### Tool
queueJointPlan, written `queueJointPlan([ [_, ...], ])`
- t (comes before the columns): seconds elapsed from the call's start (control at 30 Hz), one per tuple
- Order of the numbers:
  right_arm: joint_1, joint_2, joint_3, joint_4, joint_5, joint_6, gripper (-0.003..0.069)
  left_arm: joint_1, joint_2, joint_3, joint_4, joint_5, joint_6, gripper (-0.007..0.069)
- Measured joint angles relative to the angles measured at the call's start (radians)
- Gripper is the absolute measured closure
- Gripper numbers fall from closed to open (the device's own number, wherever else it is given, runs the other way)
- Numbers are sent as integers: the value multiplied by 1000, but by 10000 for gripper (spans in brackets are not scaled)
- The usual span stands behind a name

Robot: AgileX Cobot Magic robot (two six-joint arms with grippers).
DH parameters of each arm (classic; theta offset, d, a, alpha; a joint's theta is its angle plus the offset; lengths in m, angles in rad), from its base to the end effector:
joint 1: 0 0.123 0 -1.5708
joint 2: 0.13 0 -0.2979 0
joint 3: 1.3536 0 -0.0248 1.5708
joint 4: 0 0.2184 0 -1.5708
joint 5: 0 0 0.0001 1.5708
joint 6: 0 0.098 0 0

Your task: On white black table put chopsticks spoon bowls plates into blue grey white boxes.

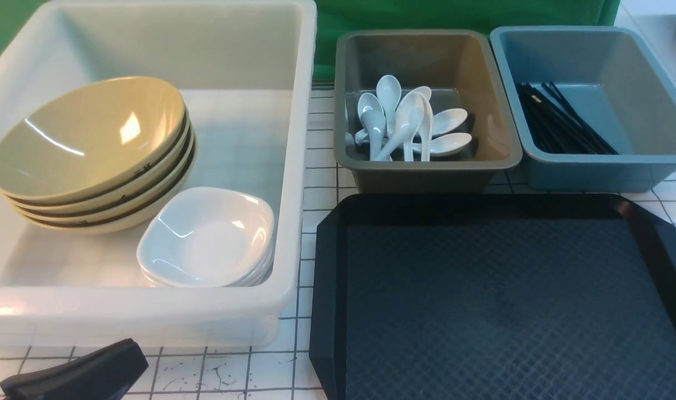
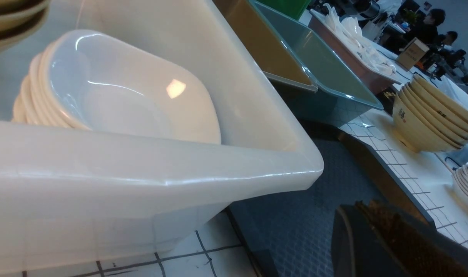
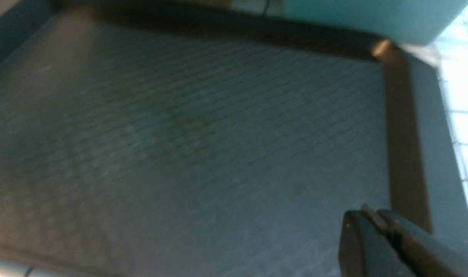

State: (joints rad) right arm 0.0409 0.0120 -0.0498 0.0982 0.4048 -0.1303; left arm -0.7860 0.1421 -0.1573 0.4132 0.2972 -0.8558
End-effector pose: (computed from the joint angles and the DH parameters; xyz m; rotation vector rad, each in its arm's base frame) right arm 0.0127 0.0043 0.1900 -0.1017 1.8460 0.0363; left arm 0.0249 -0.0086 0.2334 0.2059 1.7990 -0.8011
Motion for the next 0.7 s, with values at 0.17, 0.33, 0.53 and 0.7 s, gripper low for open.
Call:
queueJointPlan([
  [0.17, -17, -22, 52, 5, -103, -4, 638, 0, -1, 1, 0, 2, 0, 625],
  [0.33, -21, -23, 56, 3, -119, -36, 638, 0, -1, 1, 0, 2, 0, 625],
  [0.53, -21, -23, 56, 3, -120, -56, 638, 0, -1, 1, 0, 2, 0, 625],
  [0.7, -21, -23, 57, 3, -123, -56, 636, 0, -1, 1, 0, 2, 0, 625],
])
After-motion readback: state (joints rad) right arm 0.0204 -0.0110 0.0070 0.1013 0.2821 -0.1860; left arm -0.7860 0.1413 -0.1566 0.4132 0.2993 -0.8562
